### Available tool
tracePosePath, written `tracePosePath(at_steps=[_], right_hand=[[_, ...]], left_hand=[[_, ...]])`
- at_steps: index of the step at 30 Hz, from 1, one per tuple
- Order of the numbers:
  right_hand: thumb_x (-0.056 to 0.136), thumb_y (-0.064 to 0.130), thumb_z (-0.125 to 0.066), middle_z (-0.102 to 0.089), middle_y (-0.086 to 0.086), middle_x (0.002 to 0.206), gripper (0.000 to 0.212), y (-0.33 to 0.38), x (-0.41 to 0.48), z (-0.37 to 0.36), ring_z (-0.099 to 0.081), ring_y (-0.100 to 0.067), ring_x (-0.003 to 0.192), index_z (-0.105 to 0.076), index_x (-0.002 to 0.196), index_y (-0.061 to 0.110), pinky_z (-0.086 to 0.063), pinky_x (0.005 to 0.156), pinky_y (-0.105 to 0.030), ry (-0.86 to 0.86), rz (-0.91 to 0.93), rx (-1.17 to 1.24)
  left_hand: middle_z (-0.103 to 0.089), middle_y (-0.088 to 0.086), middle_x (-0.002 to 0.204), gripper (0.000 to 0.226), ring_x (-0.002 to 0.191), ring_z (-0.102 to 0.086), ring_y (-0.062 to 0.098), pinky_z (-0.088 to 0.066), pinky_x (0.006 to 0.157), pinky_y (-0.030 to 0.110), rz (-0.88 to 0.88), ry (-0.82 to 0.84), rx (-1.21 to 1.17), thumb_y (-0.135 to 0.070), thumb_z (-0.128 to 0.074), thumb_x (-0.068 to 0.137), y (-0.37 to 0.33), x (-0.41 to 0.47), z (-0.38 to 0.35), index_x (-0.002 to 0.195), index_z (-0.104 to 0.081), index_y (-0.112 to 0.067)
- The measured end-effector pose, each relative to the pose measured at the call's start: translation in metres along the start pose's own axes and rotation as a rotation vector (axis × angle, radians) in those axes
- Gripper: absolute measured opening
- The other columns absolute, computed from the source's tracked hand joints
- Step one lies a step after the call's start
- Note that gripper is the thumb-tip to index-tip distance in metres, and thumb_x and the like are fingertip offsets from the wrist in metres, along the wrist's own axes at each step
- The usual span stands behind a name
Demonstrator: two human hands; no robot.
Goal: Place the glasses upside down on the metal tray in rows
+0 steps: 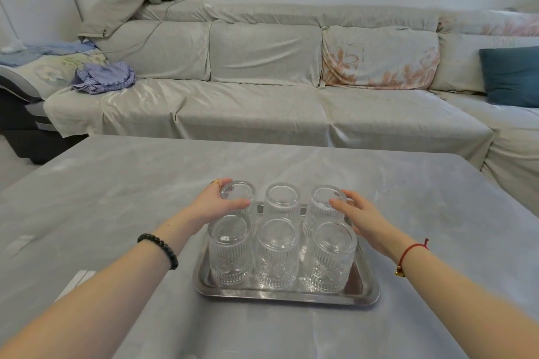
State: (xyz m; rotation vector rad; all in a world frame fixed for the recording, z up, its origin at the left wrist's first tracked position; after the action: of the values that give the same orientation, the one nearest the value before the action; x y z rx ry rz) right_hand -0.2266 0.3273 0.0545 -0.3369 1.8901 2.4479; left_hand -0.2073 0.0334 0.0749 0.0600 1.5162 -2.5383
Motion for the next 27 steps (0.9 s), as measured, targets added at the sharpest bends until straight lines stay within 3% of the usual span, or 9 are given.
tracePosePath(at_steps=[6,10,15,19,23,27], right_hand=[[0.080,0.031,-0.065,-0.062,-0.006,0.115,0.051,0.006,-0.003,-0.007,-0.059,-0.017,0.101,-0.048,0.125,0.015,-0.043,0.087,-0.032,0.023,0.054,-0.026],[0.081,0.032,-0.064,-0.059,-0.006,0.119,0.051,0.013,-0.006,-0.006,-0.057,-0.015,0.098,-0.046,0.126,0.017,-0.045,0.074,-0.026,0.025,0.051,-0.063],[0.077,0.035,-0.068,-0.050,-0.007,0.131,0.055,0.049,0.000,-0.006,-0.049,-0.023,0.117,-0.046,0.126,0.021,-0.043,0.089,-0.033,0.013,0.159,-0.188],[0.072,0.039,-0.072,-0.049,-0.004,0.133,0.066,0.069,0.006,-0.027,-0.044,-0.020,0.124,-0.044,0.128,0.022,-0.036,0.099,-0.033,0.096,0.240,-0.434],[0.066,0.043,-0.076,-0.050,0.001,0.134,0.076,0.071,0.010,-0.054,-0.045,-0.010,0.119,-0.042,0.130,0.022,-0.033,0.101,-0.026,0.193,0.300,-0.663],[0.063,0.052,-0.073,-0.055,0.007,0.128,0.078,0.069,0.014,-0.067,-0.048,-0.014,0.120,-0.042,0.130,0.025,-0.027,0.110,-0.049,0.184,0.331,-0.830]], left_hand=[[-0.045,0.002,0.137,0.082,0.107,-0.047,0.013,-0.038,0.090,0.027,-0.033,0.020,0.026,-0.038,-0.077,0.066,-0.001,-0.002,-0.001,0.134,-0.035,-0.018],[-0.038,0.002,0.144,0.086,0.125,-0.043,0.018,-0.035,0.100,0.030,-0.043,0.032,0.063,-0.039,-0.074,0.069,-0.005,-0.005,-0.001,0.138,-0.029,-0.016],[-0.032,-0.001,0.149,0.083,0.136,-0.030,0.016,-0.025,0.107,0.028,-0.203,-0.013,0.201,-0.043,-0.069,0.073,-0.041,-0.006,0.004,0.140,-0.026,-0.016],[-0.034,-0.002,0.148,0.085,0.135,-0.033,0.018,-0.021,0.113,0.036,-0.278,0.085,0.484,-0.051,-0.066,0.072,-0.069,-0.003,-0.022,0.139,-0.028,-0.018],[-0.040,-0.003,0.145,0.083,0.133,-0.034,0.017,-0.003,0.115,0.048,-0.352,0.197,0.782,-0.054,-0.065,0.071,-0.077,0.000,-0.054,0.137,-0.030,-0.018],[-0.044,-0.001,0.142,0.081,0.132,-0.037,0.018,0.000,0.115,0.051,-0.364,0.231,0.814,-0.055,-0.064,0.071,-0.075,0.002,-0.063,0.135,-0.034,-0.018]])
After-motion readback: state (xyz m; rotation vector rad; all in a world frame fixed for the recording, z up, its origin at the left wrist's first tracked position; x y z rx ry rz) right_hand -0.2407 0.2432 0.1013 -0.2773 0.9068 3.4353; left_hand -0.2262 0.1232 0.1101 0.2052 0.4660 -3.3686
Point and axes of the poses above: each hand's wrist, its own x-axis towards the middle knuckle, its own z-axis out of the back of the hand, y = z × x, the point moved 8 cm from there along x, towards the middle knuckle
